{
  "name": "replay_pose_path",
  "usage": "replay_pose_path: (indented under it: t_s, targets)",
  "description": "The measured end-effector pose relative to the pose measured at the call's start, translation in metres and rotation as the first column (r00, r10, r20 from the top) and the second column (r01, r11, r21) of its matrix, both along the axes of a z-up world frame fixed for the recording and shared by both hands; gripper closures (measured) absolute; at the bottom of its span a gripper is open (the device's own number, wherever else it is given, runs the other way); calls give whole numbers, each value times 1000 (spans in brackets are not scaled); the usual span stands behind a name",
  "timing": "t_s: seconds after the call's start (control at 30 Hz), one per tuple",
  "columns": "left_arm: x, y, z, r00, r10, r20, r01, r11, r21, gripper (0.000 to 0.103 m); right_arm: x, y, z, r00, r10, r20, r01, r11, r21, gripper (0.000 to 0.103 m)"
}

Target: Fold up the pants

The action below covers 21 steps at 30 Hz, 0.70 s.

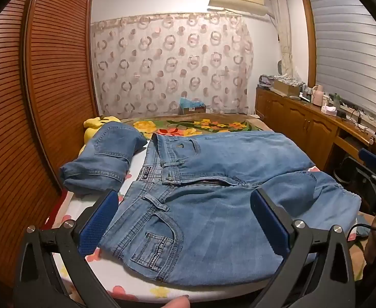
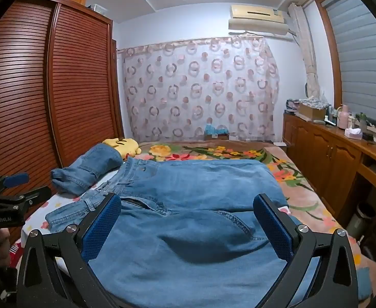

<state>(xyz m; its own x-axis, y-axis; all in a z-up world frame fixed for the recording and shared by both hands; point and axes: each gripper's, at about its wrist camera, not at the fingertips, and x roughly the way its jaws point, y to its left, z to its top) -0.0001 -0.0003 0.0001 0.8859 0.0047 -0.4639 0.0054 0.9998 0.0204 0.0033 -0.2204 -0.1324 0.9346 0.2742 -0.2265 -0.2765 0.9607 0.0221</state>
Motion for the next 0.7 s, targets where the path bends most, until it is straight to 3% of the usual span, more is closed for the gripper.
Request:
replay_pose_path:
  t_s: [0.7]
  targets:
    - [0, 0, 0, 1000, -1, -4, 1, 1000, 1, 0, -2, -1, 3, 1000, 1, 0, -1, 1000, 4, 0]
